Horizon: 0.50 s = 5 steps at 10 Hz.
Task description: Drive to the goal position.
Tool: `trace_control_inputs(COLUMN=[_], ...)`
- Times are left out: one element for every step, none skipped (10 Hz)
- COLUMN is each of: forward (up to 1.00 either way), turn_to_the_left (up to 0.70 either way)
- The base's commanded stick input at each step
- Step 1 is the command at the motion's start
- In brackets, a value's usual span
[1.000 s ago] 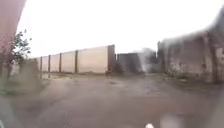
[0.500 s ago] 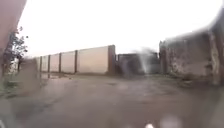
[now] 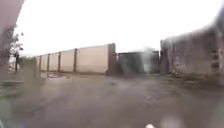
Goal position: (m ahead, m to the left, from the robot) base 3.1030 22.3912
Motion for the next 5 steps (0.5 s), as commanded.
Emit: trace_control_inputs(forward=[0.5, 0.5, 0.5, 0.5, 0.5], turn_to_the_left=[0.02, 0.02, 0.02, 0.02, 0.02])
